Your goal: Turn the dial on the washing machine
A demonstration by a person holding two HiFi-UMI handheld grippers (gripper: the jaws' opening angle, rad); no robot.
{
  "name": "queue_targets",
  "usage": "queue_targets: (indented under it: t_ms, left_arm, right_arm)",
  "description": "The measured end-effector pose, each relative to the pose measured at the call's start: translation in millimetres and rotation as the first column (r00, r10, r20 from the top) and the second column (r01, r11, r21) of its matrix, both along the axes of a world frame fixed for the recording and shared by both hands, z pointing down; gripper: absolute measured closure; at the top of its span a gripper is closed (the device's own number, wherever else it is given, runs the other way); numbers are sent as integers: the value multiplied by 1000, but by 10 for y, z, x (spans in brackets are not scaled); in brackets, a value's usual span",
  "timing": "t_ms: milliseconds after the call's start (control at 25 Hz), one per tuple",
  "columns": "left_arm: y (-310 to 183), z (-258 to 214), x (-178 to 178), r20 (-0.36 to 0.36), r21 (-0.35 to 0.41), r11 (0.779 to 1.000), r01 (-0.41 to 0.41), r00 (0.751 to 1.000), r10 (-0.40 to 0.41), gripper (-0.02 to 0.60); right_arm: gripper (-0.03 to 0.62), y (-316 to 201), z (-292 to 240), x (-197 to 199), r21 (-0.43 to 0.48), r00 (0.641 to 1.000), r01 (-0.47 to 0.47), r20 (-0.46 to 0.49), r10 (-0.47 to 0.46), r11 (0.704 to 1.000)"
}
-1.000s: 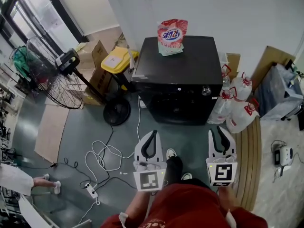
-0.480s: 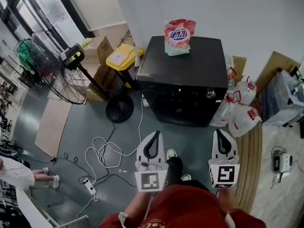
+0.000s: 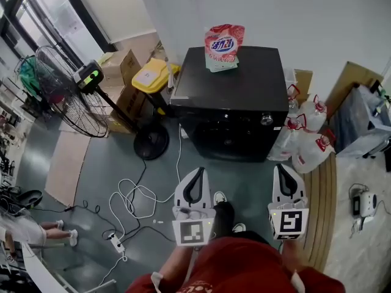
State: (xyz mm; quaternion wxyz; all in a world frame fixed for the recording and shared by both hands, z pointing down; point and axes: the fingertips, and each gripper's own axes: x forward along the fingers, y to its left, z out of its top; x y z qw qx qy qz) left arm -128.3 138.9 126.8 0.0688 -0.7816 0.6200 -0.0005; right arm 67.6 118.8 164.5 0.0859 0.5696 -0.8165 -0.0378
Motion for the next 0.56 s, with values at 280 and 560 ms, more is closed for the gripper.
queue_targets:
  t_ms: [280, 560]
  left_arm:
    - [-31, -25, 36, 0, 4, 1000, -8, 1000, 8, 572]
    - [-67, 14, 31, -1, 11, 1000, -3, 1000, 3, 572]
  right_arm:
    - [586, -22, -44, 13, -12, 1000, -4, -4, 4, 1000]
    - [586, -61, 2, 42, -9, 1000, -11, -13, 11, 1000]
